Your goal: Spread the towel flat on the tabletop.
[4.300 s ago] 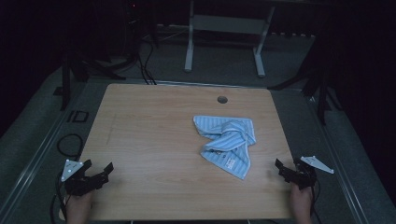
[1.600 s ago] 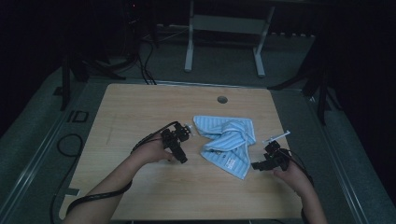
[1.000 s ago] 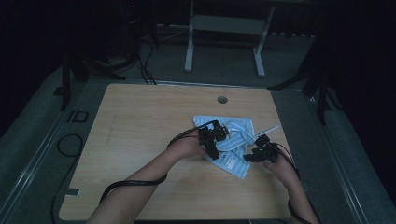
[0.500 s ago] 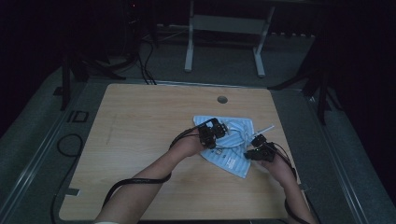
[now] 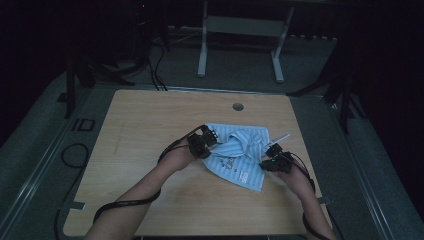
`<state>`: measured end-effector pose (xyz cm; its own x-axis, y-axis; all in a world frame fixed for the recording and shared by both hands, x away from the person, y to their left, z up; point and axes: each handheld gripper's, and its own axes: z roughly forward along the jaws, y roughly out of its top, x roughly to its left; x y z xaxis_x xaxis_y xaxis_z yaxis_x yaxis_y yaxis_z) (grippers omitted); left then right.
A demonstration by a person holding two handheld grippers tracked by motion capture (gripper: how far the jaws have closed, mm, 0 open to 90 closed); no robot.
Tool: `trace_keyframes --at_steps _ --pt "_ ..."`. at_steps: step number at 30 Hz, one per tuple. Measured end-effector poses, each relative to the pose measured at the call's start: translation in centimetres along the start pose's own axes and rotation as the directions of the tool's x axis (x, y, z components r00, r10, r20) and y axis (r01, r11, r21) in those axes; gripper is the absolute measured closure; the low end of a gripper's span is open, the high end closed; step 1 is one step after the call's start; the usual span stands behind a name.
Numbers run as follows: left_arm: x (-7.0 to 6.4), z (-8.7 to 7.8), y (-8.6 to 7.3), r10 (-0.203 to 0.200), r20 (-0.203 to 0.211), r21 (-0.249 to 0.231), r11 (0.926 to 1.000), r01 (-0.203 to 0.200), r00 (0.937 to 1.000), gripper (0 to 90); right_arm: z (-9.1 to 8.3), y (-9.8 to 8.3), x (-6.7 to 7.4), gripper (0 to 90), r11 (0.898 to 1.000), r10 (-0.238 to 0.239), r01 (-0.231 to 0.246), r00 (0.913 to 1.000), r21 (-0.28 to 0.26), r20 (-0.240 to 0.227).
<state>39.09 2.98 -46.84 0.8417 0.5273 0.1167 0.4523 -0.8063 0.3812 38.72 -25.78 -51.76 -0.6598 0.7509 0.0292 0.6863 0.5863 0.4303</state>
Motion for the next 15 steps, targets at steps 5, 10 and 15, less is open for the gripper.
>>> trace_keyframes --at_steps 5,10,15 --pt "0.8 -0.1 -2.5 -0.050 0.010 -0.007 0.9987 0.050 0.9987 87.6 0.0 0.3 0.4 82.2 1.000 -0.015 0.015 0.9997 0.002 0.020" --pt "1.0 -0.2 -5.2 -0.091 0.019 0.024 0.9956 0.090 0.9957 87.6 0.1 0.5 0.5 88.8 0.999 -0.027 0.027 0.9994 0.022 0.023" --pt "0.1 -0.2 -8.1 -0.112 0.063 0.068 0.9919 0.107 0.9918 87.4 0.0 0.9 1.2 89.7 0.997 -0.064 0.063 0.9979 0.034 0.013"
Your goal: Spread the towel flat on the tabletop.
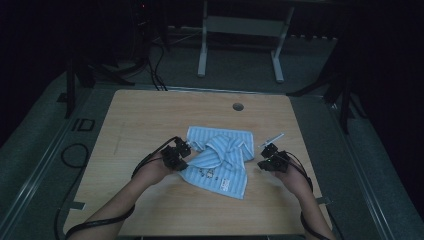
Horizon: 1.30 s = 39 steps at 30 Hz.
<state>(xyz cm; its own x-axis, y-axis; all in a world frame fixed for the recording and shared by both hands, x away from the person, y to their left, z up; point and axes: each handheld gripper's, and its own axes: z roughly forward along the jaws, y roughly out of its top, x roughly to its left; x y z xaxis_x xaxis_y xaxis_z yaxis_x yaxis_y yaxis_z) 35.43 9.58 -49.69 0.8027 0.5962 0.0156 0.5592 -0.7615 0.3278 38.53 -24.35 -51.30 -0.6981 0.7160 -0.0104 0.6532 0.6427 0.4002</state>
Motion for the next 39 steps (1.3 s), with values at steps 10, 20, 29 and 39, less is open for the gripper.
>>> trace_keyframes --at_steps 10,20,29,39 --pt "-2.4 -0.6 -3.3 0.027 0.115 0.098 0.9944 -0.039 0.9930 69.3 -0.8 2.0 2.8 81.8 0.995 -0.104 0.104 0.9931 0.006 -0.055" --pt "-3.9 -3.0 1.8 0.032 -0.010 -0.050 0.9982 -0.033 0.9994 35.8 -0.1 5.7 5.1 57.6 0.987 -0.150 0.155 0.9824 0.036 -0.111" --pt "-4.1 0.5 6.3 0.080 -0.069 -0.023 0.9964 -0.082 0.9944 33.3 1.7 8.7 4.0 52.1 0.998 -0.034 0.043 0.9874 0.054 -0.154" --pt "-2.9 1.2 7.5 0.063 -0.028 -0.030 0.9975 -0.064 0.9976 89.3 3.1 9.7 4.4 83.6 0.994 -0.025 0.042 0.9870 0.104 -0.159"
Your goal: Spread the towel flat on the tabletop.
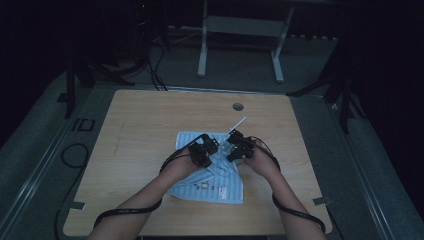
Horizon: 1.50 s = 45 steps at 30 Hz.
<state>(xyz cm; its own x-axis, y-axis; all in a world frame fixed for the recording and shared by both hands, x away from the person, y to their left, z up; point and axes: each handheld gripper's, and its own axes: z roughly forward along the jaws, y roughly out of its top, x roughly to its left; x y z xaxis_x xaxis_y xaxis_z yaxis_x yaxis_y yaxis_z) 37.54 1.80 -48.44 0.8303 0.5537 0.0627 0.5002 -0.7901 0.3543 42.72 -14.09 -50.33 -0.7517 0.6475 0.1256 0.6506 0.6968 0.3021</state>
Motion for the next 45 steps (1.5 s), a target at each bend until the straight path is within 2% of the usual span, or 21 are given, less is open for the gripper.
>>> trace_keyframes --at_steps 6,8,9,11,13,15,16,17,18,19,20,22,25,27,28,32,34,36,40,41,45 --pt "0.5 -1.8 -0.7 0.010 -0.025 -0.004 0.9999 -0.011 0.9996 90.0 -2.1 -0.6 0.3 84.5 0.999 -0.018 0.018 0.9997 -0.034 0.018" --pt "0.7 -2.3 -1.1 0.004 -0.002 -0.006 1.0000 -0.004 1.0000 90.0 -2.7 -1.0 0.5 84.6 0.998 -0.025 0.026 0.9994 -0.048 0.024" --pt "0.7 -2.3 -1.3 0.004 -0.017 -0.003 1.0000 -0.004 0.9998 90.0 -3.0 -1.2 0.5 84.6 0.998 -0.027 0.028 0.9994 -0.056 0.020" --pt "0.7 -2.0 -1.7 0.014 0.002 0.003 0.9999 -0.014 0.9999 89.8 -3.3 -1.5 0.7 84.6 0.998 -0.036 0.037 0.9990 -0.059 0.027" --pt "0.8 -1.4 -2.0 -0.009 -0.022 0.012 0.9999 0.009 0.9997 89.2 -3.3 -1.7 0.7 84.6 0.998 -0.040 0.041 0.9988 -0.051 0.027" --pt "0.8 -0.9 -2.2 -0.008 -0.021 0.025 0.9997 0.009 0.9997 64.6 -3.2 -1.7 0.7 84.6 0.998 -0.040 0.042 0.9988 -0.049 0.027" --pt "0.7 -0.1 -2.4 0.004 -0.083 0.061 0.9981 0.001 0.9965 64.6 -3.2 -1.8 0.7 84.6 0.998 -0.041 0.042 0.9989 -0.046 0.024" --pt "0.8 0.3 -2.5 0.020 -0.088 0.079 0.9968 -0.013 0.9959 54.1 -3.0 -1.9 0.6 84.6 0.998 -0.040 0.041 0.9989 -0.042 0.023" --pt "0.8 0.5 -2.6 0.026 -0.104 0.083 0.9964 -0.018 0.9942 49.8 -2.9 -1.8 0.6 84.6 0.998 -0.040 0.041 0.9990 -0.040 0.022" --pt "0.9 0.7 -2.6 0.036 -0.126 0.085 0.9960 -0.025 0.9914 49.7 -2.9 -1.8 0.6 84.6 0.998 -0.044 0.045 0.9988 -0.039 0.023" --pt "1.1 0.8 -2.6 0.044 -0.132 0.094 0.9950 -0.032 0.9903 49.7 -2.9 -1.8 0.6 84.6 0.998 -0.042 0.043 0.9989 -0.038 0.022" --pt "1.4 1.0 -2.5 0.041 -0.139 0.070 0.9970 -0.032 0.9894 49.6 -2.9 -1.7 0.6 84.6 0.998 -0.049 0.050 0.9986 -0.041 0.020" --pt "1.8 1.1 -2.0 0.028 -0.120 0.014 0.9995 -0.027 0.9924 49.5 -3.0 -1.6 0.7 84.6 0.998 -0.050 0.051 0.9986 -0.042 0.020" --pt "1.7 1.1 -1.6 0.026 -0.093 -0.009 0.9996 -0.027 0.9953 49.7 -3.0 -1.5 0.8 84.5 0.998 -0.050 0.051 0.9986 -0.040 0.018" --pt "1.5 1.2 -1.3 0.027 -0.096 -0.015 0.9995 -0.029 0.9950 52.6 -3.0 -1.5 0.8 84.6 0.998 -0.049 0.050 0.9986 -0.038 0.018" --pt "1.3 0.9 -0.9 0.022 -0.085 -0.020 0.9995 -0.024 0.9962 78.5 -3.1 -1.6 0.7 84.5 0.998 -0.054 0.054 0.9983 -0.037 0.022" --pt "1.2 0.5 -1.0 0.025 -0.074 -0.025 0.9993 -0.026 0.9970 83.1 -3.2 -1.7 0.7 84.5 0.998 -0.050 0.050 0.9986 -0.039 0.020" --pt "1.2 0.1 -1.2 0.036 -0.069 -0.027 0.9989 -0.038 0.9970 85.0 -3.3 -1.8 0.6 84.5 0.998 -0.049 0.050 0.9986 -0.038 0.021" --pt "1.4 -1.1 -2.0 0.029 -0.068 -0.029 0.9991 -0.031 0.9972 85.2 -3.5 -2.1 0.4 84.5 0.998 -0.045 0.046 0.9987 -0.041 0.023" --pt "1.5 -1.4 -2.3 0.020 -0.063 -0.039 0.9990 -0.023 0.9978 85.2 -3.6 -2.2 0.4 84.5 0.998 -0.047 0.048 0.9987 -0.044 0.022" --pt "2.2 -2.7 -3.5 -0.009 -0.084 -0.050 0.9987 0.005 0.9964 85.1 -4.0 -2.6 0.2 84.4 0.998 -0.042 0.043 0.9988 -0.047 0.025"
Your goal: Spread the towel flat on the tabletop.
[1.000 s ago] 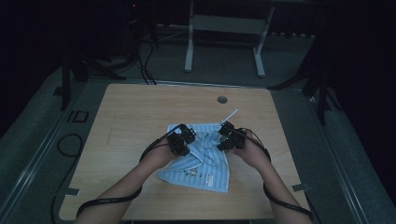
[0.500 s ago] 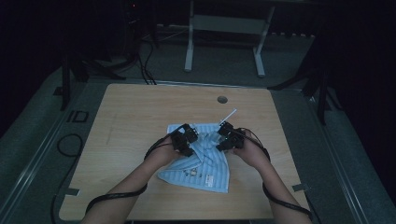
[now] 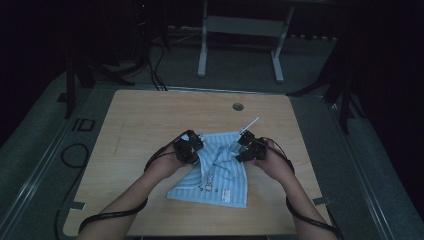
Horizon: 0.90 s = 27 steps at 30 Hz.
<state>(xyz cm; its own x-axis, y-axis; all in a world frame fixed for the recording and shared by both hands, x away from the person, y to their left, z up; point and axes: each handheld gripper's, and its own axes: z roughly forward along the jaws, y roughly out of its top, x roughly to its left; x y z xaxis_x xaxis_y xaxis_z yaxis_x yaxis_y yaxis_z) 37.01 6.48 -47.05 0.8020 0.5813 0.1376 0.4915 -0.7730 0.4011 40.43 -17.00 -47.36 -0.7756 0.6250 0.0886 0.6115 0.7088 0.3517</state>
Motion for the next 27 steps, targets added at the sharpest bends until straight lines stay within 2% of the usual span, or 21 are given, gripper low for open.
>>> trace_keyframes --at_steps 5,8,11,16,17,18,21,25,27 --pt "1.3 -1.6 -1.9 -0.048 0.022 -0.021 0.9986 0.049 0.9986 85.0 -0.7 -1.0 -0.2 84.4 1.000 0.006 -0.006 1.0000 -0.014 0.002" --pt "1.9 -2.7 -3.1 -0.053 -0.002 -0.025 0.9983 0.053 0.9986 85.0 -1.4 -1.8 -0.2 84.8 1.000 0.002 -0.001 0.9998 -0.025 0.018" --pt "2.5 -3.6 -4.3 -0.078 -0.018 -0.037 0.9963 0.077 0.9968 85.0 -2.3 -2.9 -0.3 85.3 0.999 0.010 -0.009 0.9997 -0.047 0.022" --pt "2.9 -4.4 -6.5 -0.107 0.015 -0.053 0.9928 0.108 0.9941 84.8 -3.9 -5.1 -0.3 86.0 0.995 0.018 -0.015 0.9995 -0.094 0.027" --pt "2.9 -4.4 -6.9 -0.116 0.025 -0.059 0.9913 0.118 0.9929 84.8 -4.1 -5.6 -0.2 86.0 0.994 0.020 -0.018 0.9996 -0.107 0.019" --pt "2.9 -4.3 -7.2 -0.117 0.056 -0.052 0.9914 0.120 0.9915 84.8 -4.3 -6.0 -0.2 86.0 0.993 0.021 -0.020 0.9998 -0.117 0.008" --pt "2.1 -3.5 -7.9 -0.103 0.101 -0.029 0.9939 0.107 0.9895 84.5 -4.1 -7.1 0.1 86.0 0.993 0.024 -0.024 0.9997 -0.114 -0.006" --pt "0.8 -1.6 -8.6 -0.078 0.137 0.017 0.9969 0.077 0.9874 84.3 -2.4 -8.4 0.4 86.0 0.998 0.024 -0.025 0.9997 -0.062 -0.009" --pt "0.5 -0.7 -8.7 -0.080 0.151 0.035 0.9965 0.075 0.9854 84.3 -1.2 -8.9 0.2 86.0 0.999 0.035 -0.036 0.9993 -0.033 -0.016"
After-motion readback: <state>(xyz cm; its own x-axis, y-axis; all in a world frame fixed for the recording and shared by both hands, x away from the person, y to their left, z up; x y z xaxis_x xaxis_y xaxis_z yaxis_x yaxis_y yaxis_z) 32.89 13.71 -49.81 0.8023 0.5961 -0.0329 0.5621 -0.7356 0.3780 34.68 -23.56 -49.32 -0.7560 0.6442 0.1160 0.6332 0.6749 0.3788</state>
